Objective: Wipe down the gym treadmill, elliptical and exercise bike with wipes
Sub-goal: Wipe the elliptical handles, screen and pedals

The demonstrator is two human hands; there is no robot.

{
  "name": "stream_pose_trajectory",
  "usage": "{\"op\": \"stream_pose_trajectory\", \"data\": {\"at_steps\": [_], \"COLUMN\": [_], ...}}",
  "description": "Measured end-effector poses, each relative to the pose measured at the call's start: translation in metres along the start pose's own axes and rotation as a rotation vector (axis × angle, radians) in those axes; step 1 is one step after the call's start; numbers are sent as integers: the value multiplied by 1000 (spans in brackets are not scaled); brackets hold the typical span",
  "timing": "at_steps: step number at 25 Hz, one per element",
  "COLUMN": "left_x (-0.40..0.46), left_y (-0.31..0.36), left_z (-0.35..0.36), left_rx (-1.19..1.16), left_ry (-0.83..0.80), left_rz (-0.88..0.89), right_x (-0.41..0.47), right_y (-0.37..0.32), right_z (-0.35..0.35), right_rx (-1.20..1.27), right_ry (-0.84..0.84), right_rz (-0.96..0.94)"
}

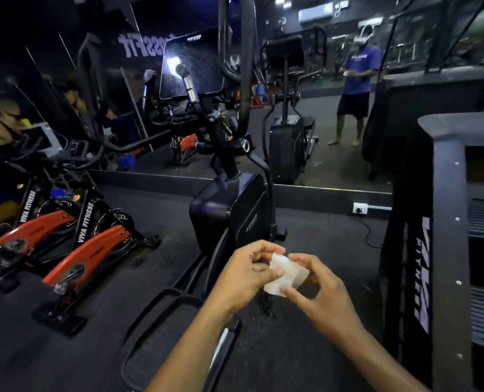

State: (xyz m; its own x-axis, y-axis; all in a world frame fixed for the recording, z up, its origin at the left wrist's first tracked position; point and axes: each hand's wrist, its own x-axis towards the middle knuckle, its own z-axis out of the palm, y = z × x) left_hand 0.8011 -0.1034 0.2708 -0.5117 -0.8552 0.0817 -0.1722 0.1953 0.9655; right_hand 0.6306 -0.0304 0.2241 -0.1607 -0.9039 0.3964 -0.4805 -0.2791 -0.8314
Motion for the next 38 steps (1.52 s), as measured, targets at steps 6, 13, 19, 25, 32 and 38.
{"op": "stream_pose_trajectory", "data": {"at_steps": [6, 13, 19, 25, 32, 38], "left_x": [62, 164, 288, 425, 550, 652], "left_y": [-6, 3, 35, 78, 140, 228], "left_z": [-98, -185, -229, -276, -306, -309], "left_rx": [263, 435, 602, 782, 885, 782], "left_ry": [154, 252, 270, 327, 346, 419], "left_rz": [227, 421, 505, 593, 724, 890], "right_x": [92, 172, 287, 423, 589, 735], "right_y": [-33, -45, -43, -48, -113, -202], "right_z": [48, 54, 28, 2, -71, -102], "right_rx": [86, 195, 89, -146, -608, -949], "right_ry": [165, 328, 302, 263, 395, 404], "right_rz": [154, 147, -24, -339, -564, -689]}}
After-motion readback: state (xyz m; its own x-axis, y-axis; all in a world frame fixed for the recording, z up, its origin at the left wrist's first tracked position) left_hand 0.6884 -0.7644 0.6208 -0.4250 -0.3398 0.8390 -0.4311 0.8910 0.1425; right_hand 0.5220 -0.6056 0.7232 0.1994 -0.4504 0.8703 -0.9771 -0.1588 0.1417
